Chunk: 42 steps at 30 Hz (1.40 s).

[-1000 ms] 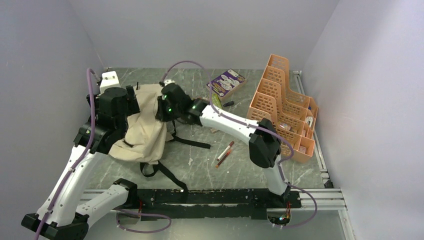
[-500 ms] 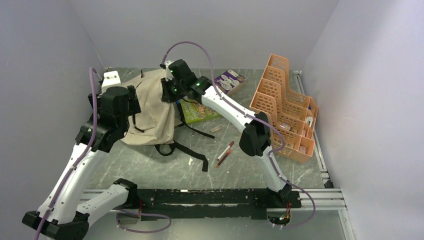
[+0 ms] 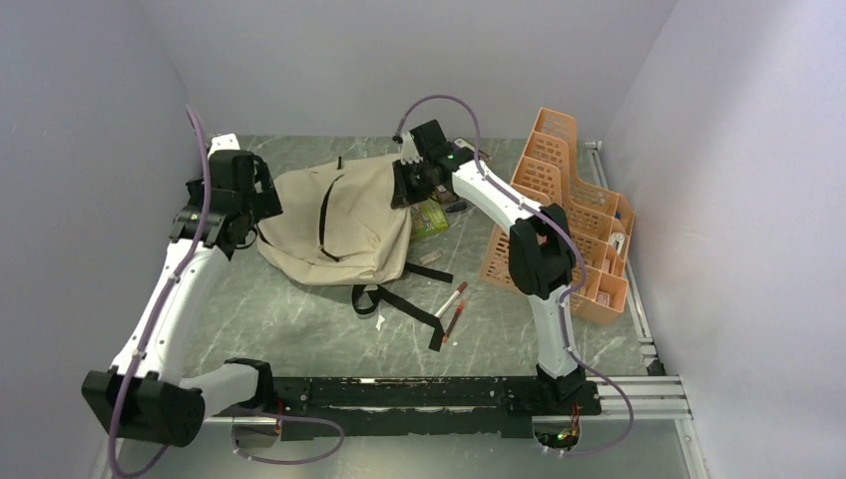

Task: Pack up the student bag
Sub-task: Adjust the student bag at the center of the board.

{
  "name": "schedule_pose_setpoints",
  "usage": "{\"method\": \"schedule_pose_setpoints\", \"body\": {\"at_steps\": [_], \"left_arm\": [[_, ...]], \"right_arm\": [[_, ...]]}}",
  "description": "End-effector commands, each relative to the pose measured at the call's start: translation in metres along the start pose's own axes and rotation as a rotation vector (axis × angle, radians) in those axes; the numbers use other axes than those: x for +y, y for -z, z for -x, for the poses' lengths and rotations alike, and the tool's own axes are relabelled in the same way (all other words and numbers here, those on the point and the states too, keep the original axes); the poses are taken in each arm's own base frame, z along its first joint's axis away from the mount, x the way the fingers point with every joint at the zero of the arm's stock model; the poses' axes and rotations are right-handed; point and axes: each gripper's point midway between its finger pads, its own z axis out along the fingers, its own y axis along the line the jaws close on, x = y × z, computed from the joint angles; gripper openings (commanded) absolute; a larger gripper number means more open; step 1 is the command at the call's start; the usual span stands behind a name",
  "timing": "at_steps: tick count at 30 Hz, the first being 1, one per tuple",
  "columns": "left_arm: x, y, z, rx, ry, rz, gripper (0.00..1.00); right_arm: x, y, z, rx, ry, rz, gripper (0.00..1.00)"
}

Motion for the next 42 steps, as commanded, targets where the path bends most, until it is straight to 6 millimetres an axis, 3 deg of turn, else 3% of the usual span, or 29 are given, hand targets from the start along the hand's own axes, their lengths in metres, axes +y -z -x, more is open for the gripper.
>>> {"method": "schedule_pose_setpoints", "body": {"at_steps": [1,4,6,8,14,18,23,25,31,35,38,42], "left_arm": [[-0.006,-0.023,0.001,0.049,0.096,-0.059,0.97],[0.004,-0.045,-0.001,0.079,0.142,-0.042,0.97],[0.007,-0.062,-0.003,0.107,0.183,-0.05,0.97],[0.004,-0.077,-0.005,0.142,0.221,-0.081,0.97],[-0.024,-0.112,-0.021,0.215,0.267,-0.189,0.95],[-0.045,-0.117,-0.025,0.204,0.256,-0.277,0.9],[-0.015,-0.145,-0.042,0.23,0.189,-0.088,0.93],[-0.013,-0.158,-0.043,0.248,0.177,-0.095,0.93],[-0.043,-0.196,-0.054,0.357,0.102,-0.252,0.91],[-0.045,-0.21,-0.068,0.412,0.07,-0.253,0.9],[-0.042,-0.212,-0.078,0.437,0.07,-0.235,0.78],[-0.044,-0.211,-0.081,0.456,0.083,-0.245,0.49]], "right_arm": [[-0.018,0.011,0.001,-0.055,-0.019,-0.019,0.17],[-0.046,0.007,-0.011,-0.053,-0.075,-0.087,0.29],[-0.055,0.006,-0.018,-0.052,-0.095,-0.098,0.42],[-0.059,0.007,-0.02,-0.057,-0.103,-0.121,0.53],[-0.056,0.034,-0.01,-0.144,-0.118,-0.166,0.68],[-0.049,0.07,0.006,-0.265,-0.136,-0.215,0.72],[-0.023,0.111,0.023,-0.399,-0.132,-0.156,0.74],[-0.011,0.119,0.025,-0.414,-0.121,-0.121,0.74],[0.019,0.12,0.02,-0.407,-0.089,-0.024,0.76],[0.024,0.109,0.012,-0.37,-0.09,0.002,0.77],[0.021,0.102,0.005,-0.35,-0.101,-0.01,0.77],[0.013,0.098,-0.002,-0.336,-0.12,-0.047,0.77]]}}
